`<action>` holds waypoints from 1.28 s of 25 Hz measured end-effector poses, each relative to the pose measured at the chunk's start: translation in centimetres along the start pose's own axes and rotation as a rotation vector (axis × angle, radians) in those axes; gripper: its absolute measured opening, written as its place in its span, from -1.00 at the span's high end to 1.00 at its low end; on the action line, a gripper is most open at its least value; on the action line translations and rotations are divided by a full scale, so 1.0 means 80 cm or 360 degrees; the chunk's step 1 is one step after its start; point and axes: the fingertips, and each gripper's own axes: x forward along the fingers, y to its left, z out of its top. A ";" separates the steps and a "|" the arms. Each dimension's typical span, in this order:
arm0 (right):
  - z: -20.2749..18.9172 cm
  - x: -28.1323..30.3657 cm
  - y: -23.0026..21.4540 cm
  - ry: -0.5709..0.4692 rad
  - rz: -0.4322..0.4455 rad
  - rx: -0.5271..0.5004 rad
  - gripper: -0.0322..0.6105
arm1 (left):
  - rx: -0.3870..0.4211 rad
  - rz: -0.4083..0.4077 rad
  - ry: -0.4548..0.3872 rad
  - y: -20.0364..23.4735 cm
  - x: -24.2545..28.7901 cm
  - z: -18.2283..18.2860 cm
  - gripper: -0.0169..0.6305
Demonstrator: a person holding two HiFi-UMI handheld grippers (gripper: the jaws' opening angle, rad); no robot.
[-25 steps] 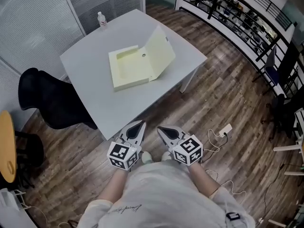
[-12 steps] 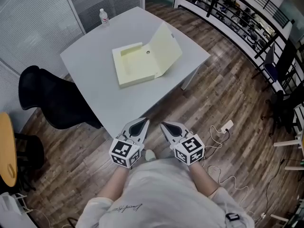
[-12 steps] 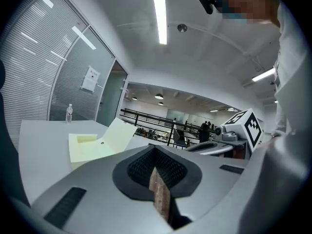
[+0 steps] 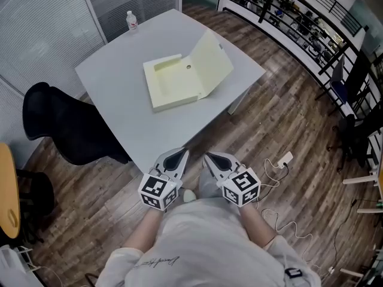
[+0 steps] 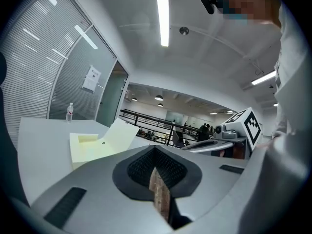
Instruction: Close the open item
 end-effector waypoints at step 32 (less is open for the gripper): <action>0.062 0.101 -0.131 0.0028 0.0136 0.0026 0.86 | -0.0042 0.0125 -0.0045 0.098 0.134 0.052 0.92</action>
